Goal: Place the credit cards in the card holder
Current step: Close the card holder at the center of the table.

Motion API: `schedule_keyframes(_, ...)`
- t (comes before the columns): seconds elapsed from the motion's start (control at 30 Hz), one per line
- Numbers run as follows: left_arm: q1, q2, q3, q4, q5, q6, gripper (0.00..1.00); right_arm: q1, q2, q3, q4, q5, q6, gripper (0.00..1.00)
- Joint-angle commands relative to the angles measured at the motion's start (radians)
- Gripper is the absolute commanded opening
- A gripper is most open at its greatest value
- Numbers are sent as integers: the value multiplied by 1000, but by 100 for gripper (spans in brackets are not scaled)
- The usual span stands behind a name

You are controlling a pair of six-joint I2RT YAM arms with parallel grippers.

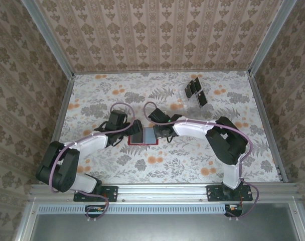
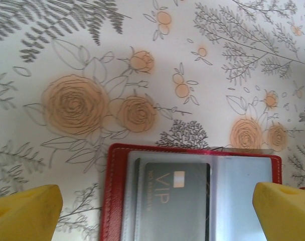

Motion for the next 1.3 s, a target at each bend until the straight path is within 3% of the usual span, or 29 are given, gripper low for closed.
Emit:
schedule_keyframes(0.0,8,35,-15,86,61,10,100,-42,-47,-69,85,-88,62,4)
schedule_keyframes(0.17,6,60,-37,136,72,-9,100,-77,-63,-144,172,-166,112,3)
schedule_keyframes(0.7,-27,108,-51,211,113,-23,100,-81,-45,-154,220,-228,138,1)
schedule_keyframes(1.0,-53,-21,-79,230,107,-57,100,-91,-20,-159,252,-264,153,0)
schedule_keyframes(1.27,-151,-64,-6,243,92,-89,100,-105,-27,-157,267,-286,158,0)
